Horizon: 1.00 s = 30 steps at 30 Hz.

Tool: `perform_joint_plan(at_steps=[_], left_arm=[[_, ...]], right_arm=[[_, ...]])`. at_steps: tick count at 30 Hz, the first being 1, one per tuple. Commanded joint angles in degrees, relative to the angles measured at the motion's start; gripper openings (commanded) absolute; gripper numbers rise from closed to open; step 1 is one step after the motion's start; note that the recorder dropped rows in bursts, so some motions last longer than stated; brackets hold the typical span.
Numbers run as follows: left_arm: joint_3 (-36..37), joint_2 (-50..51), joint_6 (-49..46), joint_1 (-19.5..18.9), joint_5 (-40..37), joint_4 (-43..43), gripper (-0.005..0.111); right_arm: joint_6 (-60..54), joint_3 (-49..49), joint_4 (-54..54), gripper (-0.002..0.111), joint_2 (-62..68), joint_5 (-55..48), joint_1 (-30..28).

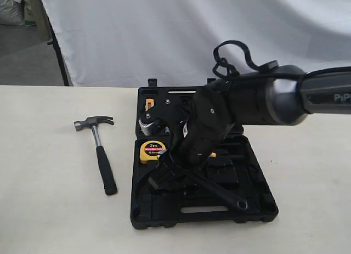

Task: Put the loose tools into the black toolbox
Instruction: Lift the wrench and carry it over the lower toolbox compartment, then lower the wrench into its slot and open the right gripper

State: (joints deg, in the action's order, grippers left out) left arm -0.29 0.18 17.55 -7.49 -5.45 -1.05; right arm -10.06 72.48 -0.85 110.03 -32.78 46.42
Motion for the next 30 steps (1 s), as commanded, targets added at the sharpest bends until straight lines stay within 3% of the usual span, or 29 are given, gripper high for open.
perform_joint_plan(at_steps=[1, 11, 17, 30], left_arm=[[-0.15, -0.18, 0.27, -1.45, 0.41, -0.25, 0.001], [-0.15, -0.18, 0.27, -1.45, 0.41, -0.25, 0.001], [-0.15, -0.18, 0.27, -1.45, 0.41, -0.25, 0.001], [-0.15, -0.18, 0.27, -1.45, 0.41, -0.25, 0.001]], right_arm=[[-6.14, 0.12, -0.09, 0.0, 2.22, 4.49, -0.02], [-18.38, 0.12, -9.61, 0.0, 3.56, 5.8, -0.02], [-18.38, 0.12, -12.4, 0.0, 3.56, 8.79, -0.31], [-21.67, 0.12, -16.02, 0.0, 3.66, 2.19, -0.31]])
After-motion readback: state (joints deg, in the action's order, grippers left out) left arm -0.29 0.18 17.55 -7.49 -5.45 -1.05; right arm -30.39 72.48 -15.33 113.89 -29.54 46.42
